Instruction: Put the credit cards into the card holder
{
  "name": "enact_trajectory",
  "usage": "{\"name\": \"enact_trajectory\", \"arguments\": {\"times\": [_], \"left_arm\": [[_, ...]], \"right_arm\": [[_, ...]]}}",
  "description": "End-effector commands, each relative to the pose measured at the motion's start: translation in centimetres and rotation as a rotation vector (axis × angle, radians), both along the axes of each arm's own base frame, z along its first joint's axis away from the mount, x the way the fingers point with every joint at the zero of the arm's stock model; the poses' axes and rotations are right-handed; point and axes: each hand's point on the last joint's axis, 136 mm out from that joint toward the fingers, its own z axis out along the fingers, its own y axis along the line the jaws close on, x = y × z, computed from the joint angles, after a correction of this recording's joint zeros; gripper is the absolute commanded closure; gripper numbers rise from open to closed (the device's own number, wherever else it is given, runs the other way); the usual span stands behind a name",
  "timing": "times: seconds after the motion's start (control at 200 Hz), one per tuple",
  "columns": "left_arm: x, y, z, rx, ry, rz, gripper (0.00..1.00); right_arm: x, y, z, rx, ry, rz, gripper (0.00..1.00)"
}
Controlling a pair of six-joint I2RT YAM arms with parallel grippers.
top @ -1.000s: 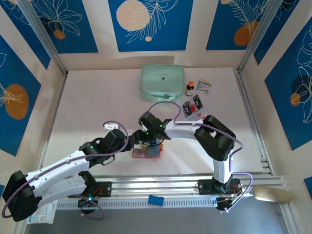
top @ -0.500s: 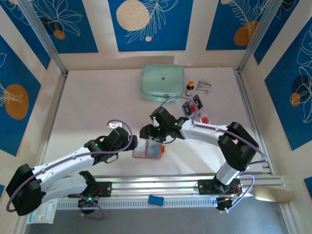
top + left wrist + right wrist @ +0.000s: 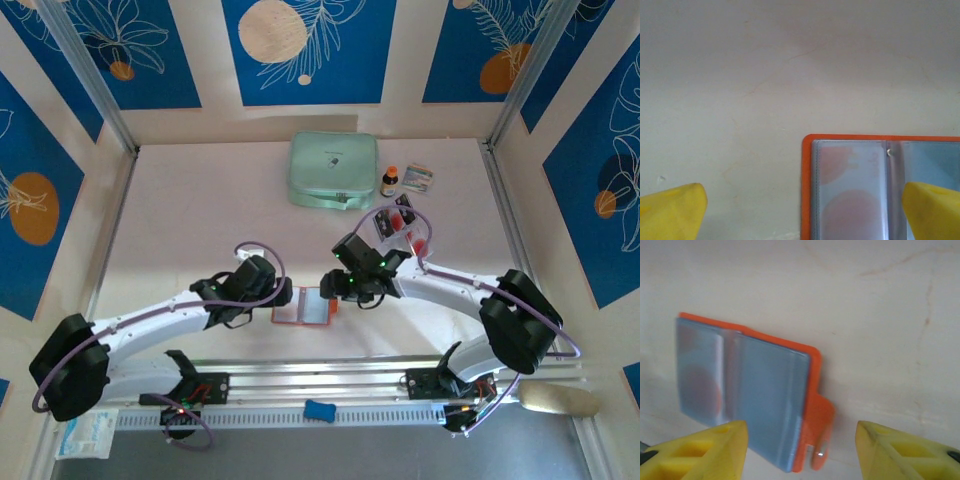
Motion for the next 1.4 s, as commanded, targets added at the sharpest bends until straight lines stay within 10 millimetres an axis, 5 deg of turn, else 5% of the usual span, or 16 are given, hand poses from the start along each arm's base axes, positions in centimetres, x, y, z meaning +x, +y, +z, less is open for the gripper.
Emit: {"name": "enact_trajectory", "arguments": {"times": [0.0,0.135,0.34,0.45,0.965,1.09,1.145,1.395], "left_arm": [[0.7,-1.2,1.1,-0.036,-0.019,-0.020,0.00],[0.8,-1.4,1.0,-0.035,-0.015,-0.021,0.00],[1.0,-1.6,0.7,-0.036,-0.011,-0.015,0.00],[1.0,-1.7,0.4,-0.036,-0.007,-0.010,0.00],[1.1,-1.9,0.2,-0.034,-0.001,-0.016,0.00],[1.1,-2.1,0.2,-0.036,0.002,-0.022,0.00],[1.1,-2.2,0.3,-0.037,0.002,-0.022,0.00],[1.1,-2.6,-0.1,-0.040,0.012,-0.033,0.00]], "right_arm": [[-0.9,-0.8,-1.3,-0.042,0.027,0.008,0.42],[-1.1,0.0,-2.3,-0.021,0.057,0.014,0.50],[-0.3,0.6,-3.2,-0.028,0.068,-0.012,0.88],[0.6,0.4,-3.1,-0.034,0.057,-0.040,1.00],[2.9,-4.4,-2.1,-0.029,0.015,-0.129,1.00],[3.6,-4.9,-0.4,0.009,-0.018,-0.105,0.64],[4.0,-5.4,0.9,0.021,-0.041,-0.105,0.55],[7.5,-8.5,6.8,0.040,-0.150,-0.162,0.53]]}}
